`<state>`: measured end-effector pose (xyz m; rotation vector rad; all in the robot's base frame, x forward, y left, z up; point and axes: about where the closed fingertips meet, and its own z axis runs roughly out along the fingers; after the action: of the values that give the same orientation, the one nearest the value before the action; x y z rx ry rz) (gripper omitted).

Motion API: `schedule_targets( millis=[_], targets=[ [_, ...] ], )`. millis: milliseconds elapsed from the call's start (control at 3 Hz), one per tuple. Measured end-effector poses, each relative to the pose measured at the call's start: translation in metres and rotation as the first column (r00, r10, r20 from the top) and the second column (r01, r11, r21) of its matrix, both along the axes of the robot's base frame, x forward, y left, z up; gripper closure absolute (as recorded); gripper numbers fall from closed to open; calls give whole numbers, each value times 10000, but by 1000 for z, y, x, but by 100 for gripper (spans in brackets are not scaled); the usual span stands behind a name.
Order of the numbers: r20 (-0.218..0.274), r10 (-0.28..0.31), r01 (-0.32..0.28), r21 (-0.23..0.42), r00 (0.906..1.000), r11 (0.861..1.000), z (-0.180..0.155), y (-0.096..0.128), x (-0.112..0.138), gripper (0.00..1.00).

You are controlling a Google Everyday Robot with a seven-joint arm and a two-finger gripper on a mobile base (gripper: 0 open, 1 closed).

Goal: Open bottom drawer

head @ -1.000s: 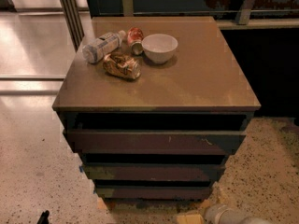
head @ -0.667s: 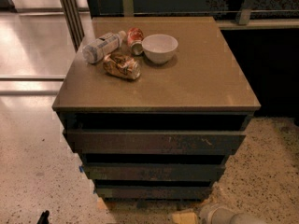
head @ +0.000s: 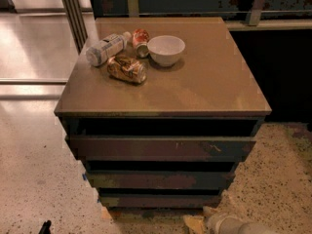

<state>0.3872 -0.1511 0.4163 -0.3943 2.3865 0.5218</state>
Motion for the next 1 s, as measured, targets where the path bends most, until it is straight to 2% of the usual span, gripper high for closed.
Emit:
schedule_targets(
  millis=[333, 667, 1000],
  targets=[
    [0, 0, 0, 0, 10000, 10000, 0, 0, 0, 63],
    [135, -393, 394, -105, 9991, 9992, -12, -5, 5, 87],
    [656, -1323, 1333, -107, 9890, 9910, -38, -17, 24, 100]
  ],
)
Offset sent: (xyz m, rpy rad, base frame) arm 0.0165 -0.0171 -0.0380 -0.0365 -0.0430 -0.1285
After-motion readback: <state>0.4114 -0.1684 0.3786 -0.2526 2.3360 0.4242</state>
